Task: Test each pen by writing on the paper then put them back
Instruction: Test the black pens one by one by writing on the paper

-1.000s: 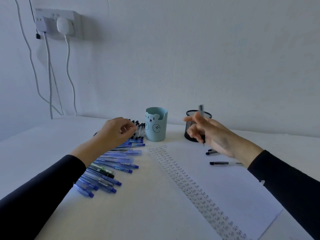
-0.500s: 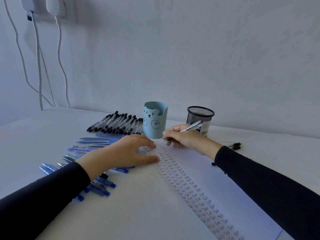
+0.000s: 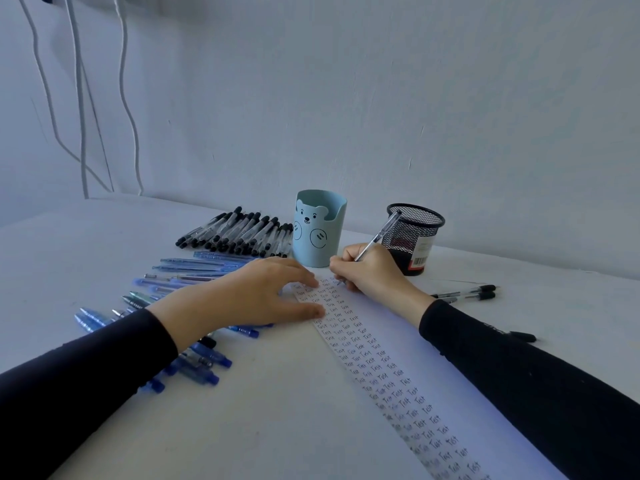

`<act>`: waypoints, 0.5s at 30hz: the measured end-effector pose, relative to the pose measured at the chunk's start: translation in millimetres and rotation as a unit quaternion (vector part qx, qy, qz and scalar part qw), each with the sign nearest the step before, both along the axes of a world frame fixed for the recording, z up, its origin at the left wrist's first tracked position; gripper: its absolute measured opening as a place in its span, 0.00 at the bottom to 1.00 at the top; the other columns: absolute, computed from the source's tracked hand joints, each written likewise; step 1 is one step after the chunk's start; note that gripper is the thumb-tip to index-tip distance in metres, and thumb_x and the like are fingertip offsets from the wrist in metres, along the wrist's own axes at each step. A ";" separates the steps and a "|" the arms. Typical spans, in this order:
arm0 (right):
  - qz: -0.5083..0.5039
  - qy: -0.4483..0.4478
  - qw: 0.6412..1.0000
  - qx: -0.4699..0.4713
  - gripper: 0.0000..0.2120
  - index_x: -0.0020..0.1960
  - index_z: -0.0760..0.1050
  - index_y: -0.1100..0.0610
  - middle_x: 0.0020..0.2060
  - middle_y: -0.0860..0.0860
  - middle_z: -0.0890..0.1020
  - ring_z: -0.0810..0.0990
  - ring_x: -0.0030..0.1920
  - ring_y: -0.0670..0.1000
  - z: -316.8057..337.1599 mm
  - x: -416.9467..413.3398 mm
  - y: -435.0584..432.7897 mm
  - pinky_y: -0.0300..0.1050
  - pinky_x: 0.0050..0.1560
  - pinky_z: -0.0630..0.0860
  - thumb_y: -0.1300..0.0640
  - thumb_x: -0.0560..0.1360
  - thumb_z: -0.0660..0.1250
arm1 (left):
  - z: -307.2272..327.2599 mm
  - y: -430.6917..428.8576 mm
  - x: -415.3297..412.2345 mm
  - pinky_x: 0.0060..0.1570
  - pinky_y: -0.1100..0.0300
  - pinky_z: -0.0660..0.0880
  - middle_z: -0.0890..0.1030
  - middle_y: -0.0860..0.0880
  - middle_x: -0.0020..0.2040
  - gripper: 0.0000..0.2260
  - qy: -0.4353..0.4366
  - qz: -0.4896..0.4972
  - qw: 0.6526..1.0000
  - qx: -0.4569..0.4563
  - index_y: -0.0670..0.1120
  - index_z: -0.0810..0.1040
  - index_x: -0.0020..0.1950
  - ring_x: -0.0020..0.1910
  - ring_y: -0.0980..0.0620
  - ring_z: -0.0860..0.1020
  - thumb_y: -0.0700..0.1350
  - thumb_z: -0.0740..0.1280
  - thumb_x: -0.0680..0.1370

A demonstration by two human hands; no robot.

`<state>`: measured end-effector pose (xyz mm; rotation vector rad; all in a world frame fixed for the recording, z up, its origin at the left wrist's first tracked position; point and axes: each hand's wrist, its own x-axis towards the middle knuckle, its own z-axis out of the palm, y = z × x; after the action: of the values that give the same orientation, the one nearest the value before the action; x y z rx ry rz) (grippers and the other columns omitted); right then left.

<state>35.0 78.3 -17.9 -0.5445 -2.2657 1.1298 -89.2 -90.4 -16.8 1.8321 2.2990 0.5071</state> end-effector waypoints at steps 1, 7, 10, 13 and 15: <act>0.004 -0.001 1.000 -0.002 0.17 0.28 0.72 0.59 0.21 0.47 0.77 0.74 0.24 0.45 -0.5 -0.5 0.1 0.33 0.29 0.71 0.61 0.74 0.70 | 0.1 -0.2 0.3 0.68 0.56 0.68 0.72 0.62 0.67 0.37 -0.001 0.001 1.000 -0.002 0.60 0.74 0.66 0.65 0.61 0.70 0.78 0.57 0.64; 0.013 -0.005 1.000 0.000 0.16 0.29 0.72 0.60 0.22 0.47 0.78 0.74 0.23 0.44 -1.6 -1.0 0.8 0.34 0.29 0.72 0.61 0.74 0.70 | 2.6 -0.6 3.5 0.67 0.56 0.68 0.71 0.61 0.67 0.35 -0.003 0.004 1.000 -0.006 0.60 0.74 0.66 0.65 0.59 0.70 0.76 0.58 0.65; 0.008 0.002 1.000 -0.001 0.18 0.27 0.71 0.58 0.21 0.47 0.77 0.74 0.23 0.44 -1.2 -0.4 1.4 0.34 0.29 0.71 0.62 0.74 0.70 | 3.7 -1.5 4.3 0.67 0.58 0.68 0.71 0.61 0.68 0.34 -0.002 0.004 1.000 -0.007 0.60 0.74 0.67 0.65 0.60 0.69 0.75 0.59 0.66; 0.009 -0.002 1.000 -0.006 0.17 0.28 0.71 0.59 0.22 0.48 0.78 0.74 0.24 0.44 -0.8 -0.8 0.7 0.34 0.29 0.72 0.62 0.74 0.70 | 4.6 -1.2 4.7 0.67 0.58 0.68 0.71 0.61 0.67 0.32 0.002 0.005 1.000 -0.009 0.60 0.74 0.67 0.65 0.60 0.69 0.73 0.61 0.68; 0.011 -0.009 1.000 -0.001 0.17 0.27 0.71 0.59 0.25 0.52 0.79 0.74 0.23 0.44 0.0 -1.1 0.4 0.35 0.29 0.71 0.62 0.73 0.69 | 5.1 -1.3 5.4 0.67 0.57 0.68 0.71 0.61 0.68 0.33 0.005 0.005 1.000 -0.015 0.60 0.73 0.67 0.65 0.59 0.70 0.74 0.59 0.67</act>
<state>34.0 78.7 -18.0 -0.5339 -2.2916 1.1424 -83.9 -91.6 -11.7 1.8142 2.3112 0.4632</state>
